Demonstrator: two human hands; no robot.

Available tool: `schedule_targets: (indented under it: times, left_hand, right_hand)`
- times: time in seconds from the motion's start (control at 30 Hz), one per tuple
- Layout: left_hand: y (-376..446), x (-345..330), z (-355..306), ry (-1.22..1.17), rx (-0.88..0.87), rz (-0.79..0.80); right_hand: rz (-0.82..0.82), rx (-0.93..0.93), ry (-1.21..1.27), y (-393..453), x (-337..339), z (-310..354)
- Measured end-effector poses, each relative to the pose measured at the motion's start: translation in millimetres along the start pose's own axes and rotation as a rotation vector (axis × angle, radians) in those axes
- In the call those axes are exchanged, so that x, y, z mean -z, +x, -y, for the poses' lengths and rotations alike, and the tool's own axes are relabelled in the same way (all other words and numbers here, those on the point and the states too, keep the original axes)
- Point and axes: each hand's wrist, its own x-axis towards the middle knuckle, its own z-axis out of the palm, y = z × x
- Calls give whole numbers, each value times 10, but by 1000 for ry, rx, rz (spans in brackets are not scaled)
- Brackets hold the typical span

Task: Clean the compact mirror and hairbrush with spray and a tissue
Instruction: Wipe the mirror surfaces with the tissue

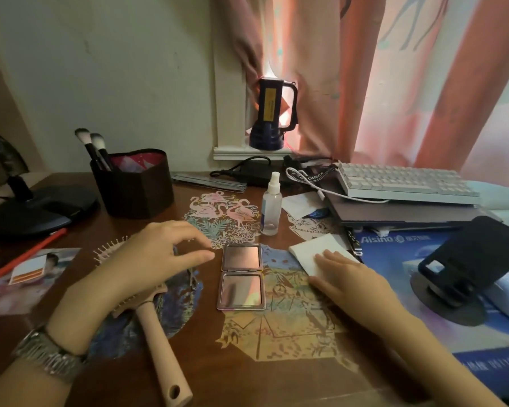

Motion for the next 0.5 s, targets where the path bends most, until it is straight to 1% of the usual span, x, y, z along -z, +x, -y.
schedule_targets:
  times: [0.1,0.3,0.37,0.43,0.5]
  left_hand:
    - [73,-70,31,26,31,73]
    - [40,-153,119,17,60,88]
    - [14,-161,129,36,70,109]
    - [-8,-157,134,28,75,117]
    - [-23,-157,131,23,90,132]
  right_hand:
    - [-54,50,-25,-9,-42,-41]
    - [-183,50,-62,25,-79,-75]
    - [-207,11,-15,38,-92,-90]
    - [-226,-15,94,50,-81,-73]
    - [-239,4,221,57,-19,39]
